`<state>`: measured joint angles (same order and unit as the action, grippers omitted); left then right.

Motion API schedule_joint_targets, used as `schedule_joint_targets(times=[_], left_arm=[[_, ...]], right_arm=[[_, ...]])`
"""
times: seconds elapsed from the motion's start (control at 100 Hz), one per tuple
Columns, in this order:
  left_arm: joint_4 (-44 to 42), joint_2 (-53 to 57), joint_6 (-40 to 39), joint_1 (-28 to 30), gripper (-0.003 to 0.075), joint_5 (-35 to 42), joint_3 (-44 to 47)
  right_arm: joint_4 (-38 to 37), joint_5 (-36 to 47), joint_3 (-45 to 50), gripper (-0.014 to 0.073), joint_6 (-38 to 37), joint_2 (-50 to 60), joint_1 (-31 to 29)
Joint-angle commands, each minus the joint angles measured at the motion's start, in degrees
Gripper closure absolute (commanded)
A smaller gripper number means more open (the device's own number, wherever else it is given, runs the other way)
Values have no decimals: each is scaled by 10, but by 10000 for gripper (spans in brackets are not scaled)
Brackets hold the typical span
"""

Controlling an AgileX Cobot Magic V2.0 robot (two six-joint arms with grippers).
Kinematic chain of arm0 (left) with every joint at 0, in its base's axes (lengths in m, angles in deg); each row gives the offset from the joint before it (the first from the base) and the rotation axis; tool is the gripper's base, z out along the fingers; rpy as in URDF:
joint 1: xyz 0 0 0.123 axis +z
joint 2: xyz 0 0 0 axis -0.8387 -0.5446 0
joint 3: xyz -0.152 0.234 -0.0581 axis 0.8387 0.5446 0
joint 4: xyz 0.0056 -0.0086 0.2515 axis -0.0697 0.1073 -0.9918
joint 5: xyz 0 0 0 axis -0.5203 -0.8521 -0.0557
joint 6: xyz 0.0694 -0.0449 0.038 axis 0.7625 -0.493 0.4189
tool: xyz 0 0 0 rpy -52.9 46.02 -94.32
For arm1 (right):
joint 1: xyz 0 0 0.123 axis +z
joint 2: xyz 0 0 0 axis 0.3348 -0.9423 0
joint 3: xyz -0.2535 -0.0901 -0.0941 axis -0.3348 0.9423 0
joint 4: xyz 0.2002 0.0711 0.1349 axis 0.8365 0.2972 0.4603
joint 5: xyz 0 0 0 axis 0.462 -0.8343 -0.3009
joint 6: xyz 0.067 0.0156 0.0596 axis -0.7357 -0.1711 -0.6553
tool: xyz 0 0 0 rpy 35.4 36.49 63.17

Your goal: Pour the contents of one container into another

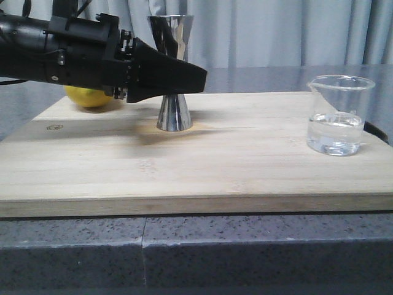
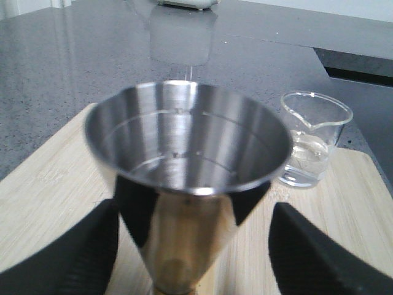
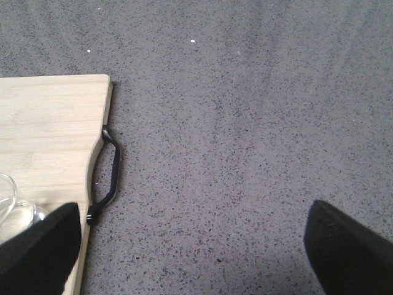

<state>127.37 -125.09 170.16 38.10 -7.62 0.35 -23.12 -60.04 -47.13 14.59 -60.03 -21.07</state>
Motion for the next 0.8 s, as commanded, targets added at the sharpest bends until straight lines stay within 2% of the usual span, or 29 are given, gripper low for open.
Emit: schedule_joint_targets(times=[0.0,0.14,0.24,0.79], left_arm=[[43,23,0,-5,353,-44,-15],[43,23,0,-5,456,-44,-15],[43,23,0,-5,494,-51,-15],[43,27,-24,-5,500,-65,-51]], right_arm=[[-2,41,-20,-56,0,-7,1],[-2,41,-20,-56,0,-7,1],[-2,41,-20,-56,0,-7,1],[-2,41,-20,-56,4,-7,1]])
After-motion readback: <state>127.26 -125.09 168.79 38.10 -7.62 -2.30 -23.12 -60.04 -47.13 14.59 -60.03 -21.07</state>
